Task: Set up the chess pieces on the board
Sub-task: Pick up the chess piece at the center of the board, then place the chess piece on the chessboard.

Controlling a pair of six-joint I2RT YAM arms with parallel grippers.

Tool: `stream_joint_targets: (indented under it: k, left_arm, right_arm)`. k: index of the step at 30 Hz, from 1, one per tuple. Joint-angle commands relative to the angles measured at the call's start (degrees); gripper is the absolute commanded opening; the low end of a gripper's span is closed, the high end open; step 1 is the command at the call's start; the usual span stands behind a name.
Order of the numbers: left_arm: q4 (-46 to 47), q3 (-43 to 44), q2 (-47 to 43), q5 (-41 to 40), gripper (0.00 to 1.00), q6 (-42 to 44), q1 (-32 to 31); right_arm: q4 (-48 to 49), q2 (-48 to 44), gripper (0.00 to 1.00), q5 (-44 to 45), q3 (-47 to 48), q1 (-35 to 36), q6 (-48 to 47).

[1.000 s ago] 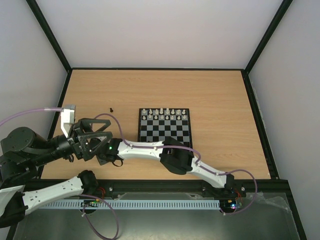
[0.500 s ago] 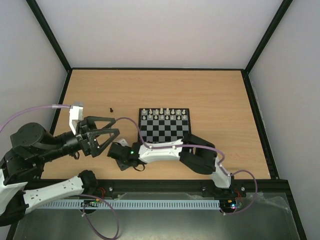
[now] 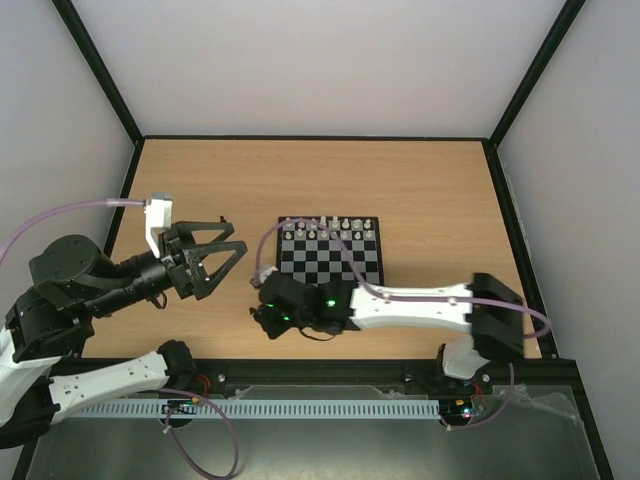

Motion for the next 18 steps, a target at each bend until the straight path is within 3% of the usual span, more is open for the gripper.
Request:
stream_joint_targets:
  k: [1, 6, 10, 13, 18]
  left_arm:
    - [0.4, 1.6, 2.7, -0.7, 0.99, 0.3, 0.2]
    - [0.5, 0.8, 6.3, -0.4, 0.99, 0.0, 0.3]
    - [0.5, 0.2, 11.7, 4.5, 1.00, -0.9, 1.2]
    - [2.2, -2.3, 14.9, 15.0, 0.99, -2.7, 6.8]
    - [7.7, -11.5, 17.0, 39.0, 1.00, -6.2, 24.3]
  right_arm:
    - [-1.8, -13.1, 0.11, 0.8, -7.4, -0.2, -2.7]
    - [-5.2, -31.6, 0.16, 1.9, -14.8, -2.6, -4.9]
    - [-9.0, -42.6, 0.18, 4.6, -16.1, -3.3, -7.0]
    - [-11.5, -46.2, 0.19, 7.0, -16.1, -3.4, -7.7]
    - [-12.1, -49.0, 0.19, 9.1, -18.1, -3.4, -8.3]
